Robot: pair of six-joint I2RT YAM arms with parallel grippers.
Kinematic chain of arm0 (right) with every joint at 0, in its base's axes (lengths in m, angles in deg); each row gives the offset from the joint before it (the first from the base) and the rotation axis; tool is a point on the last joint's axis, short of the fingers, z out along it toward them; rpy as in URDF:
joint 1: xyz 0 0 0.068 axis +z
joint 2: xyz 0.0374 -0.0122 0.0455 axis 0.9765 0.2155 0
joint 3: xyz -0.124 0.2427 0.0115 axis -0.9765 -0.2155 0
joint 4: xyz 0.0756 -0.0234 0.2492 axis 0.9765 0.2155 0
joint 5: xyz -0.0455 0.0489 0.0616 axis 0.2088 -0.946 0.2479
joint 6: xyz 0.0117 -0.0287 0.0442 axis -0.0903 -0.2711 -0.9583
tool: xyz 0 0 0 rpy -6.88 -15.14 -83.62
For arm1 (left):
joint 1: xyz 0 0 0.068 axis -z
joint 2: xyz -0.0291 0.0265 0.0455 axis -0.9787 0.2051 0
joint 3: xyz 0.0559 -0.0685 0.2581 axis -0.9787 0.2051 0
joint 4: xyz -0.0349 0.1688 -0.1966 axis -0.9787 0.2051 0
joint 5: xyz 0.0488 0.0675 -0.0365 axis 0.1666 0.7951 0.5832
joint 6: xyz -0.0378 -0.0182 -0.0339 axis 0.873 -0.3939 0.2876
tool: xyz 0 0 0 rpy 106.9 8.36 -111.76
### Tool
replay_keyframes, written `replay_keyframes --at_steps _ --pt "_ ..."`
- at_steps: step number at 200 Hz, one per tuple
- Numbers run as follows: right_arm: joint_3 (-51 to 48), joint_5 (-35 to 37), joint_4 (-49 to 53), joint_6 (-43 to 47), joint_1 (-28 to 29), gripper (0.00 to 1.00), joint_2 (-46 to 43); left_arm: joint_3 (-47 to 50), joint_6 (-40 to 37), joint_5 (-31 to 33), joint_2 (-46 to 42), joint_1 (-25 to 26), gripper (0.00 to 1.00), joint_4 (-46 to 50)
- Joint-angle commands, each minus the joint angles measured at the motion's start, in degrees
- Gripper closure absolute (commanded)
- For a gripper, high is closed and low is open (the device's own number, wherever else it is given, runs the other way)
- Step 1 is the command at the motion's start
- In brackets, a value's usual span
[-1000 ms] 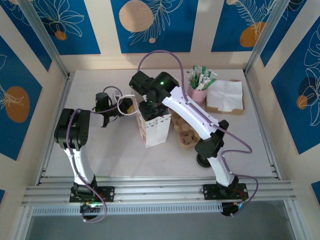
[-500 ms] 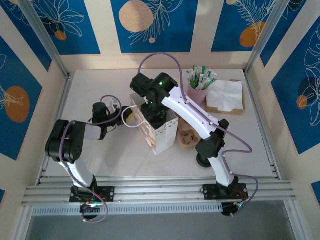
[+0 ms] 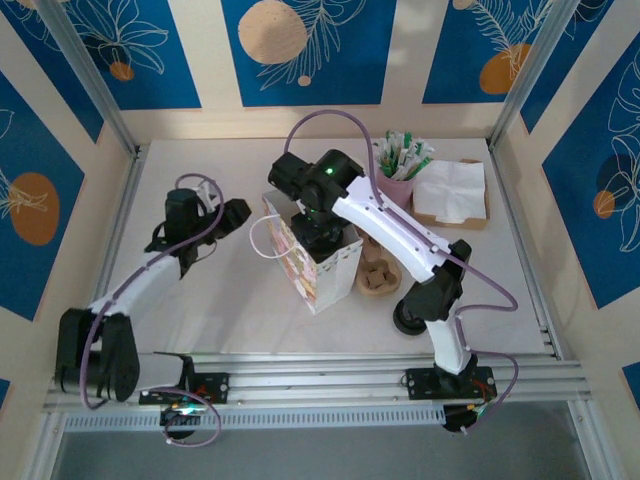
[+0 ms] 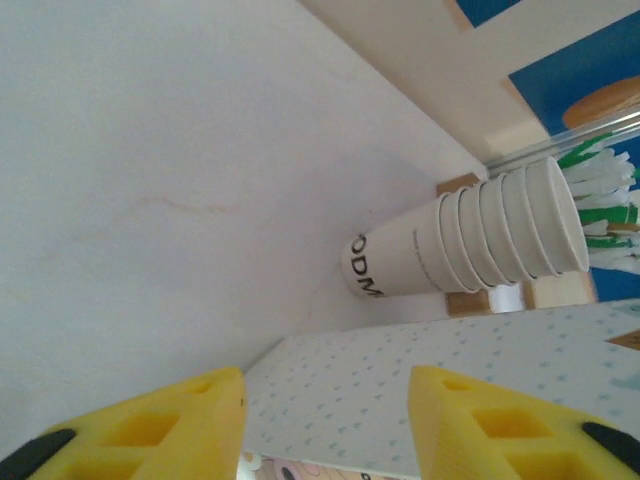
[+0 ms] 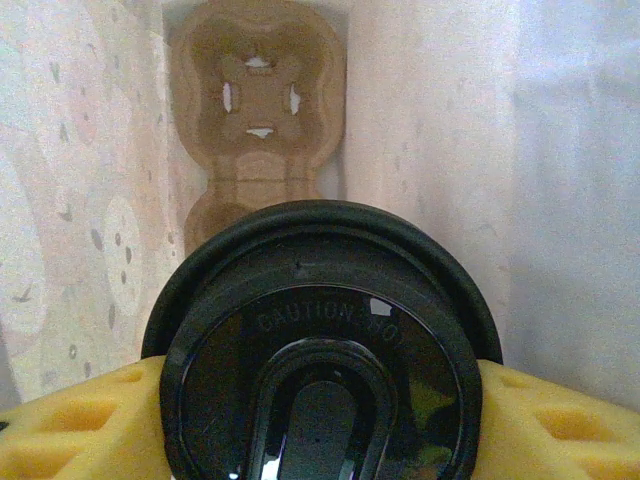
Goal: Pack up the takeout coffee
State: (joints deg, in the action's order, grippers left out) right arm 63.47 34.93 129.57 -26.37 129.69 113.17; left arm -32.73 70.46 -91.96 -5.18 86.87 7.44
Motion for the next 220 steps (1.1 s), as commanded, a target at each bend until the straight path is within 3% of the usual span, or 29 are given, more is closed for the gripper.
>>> replay_keyframes --at_steps 1,41,66,115,220 --pt "-1.1 -1.6 0.2 -1.7 0.6 0.42 -1.9 -4.5 -5.2 6.4 -2.2 -0.2 0.46 16.3" --pt "-3.1 -2.6 -1.0 -3.9 1.0 0.42 -1.8 -14.6 -11.4 7.2 -4.0 -0.2 0.4 31.1" --pt "-4.9 -3.2 -1.9 -5.3 1.1 0.42 -1.7 -17.8 -14.8 10.8 -4.7 -0.2 0.38 35.1" --pt "-6.2 -3.4 -2.0 -7.4 1.4 0.43 -1.2 -9.2 -12.7 10.6 -9.5 -0.1 0.37 24.2" --pt "-11.8 -5.2 -6.8 -7.4 0.9 0.43 -2.9 -6.4 -13.5 9.6 -10.9 -0.1 0.33 22.4"
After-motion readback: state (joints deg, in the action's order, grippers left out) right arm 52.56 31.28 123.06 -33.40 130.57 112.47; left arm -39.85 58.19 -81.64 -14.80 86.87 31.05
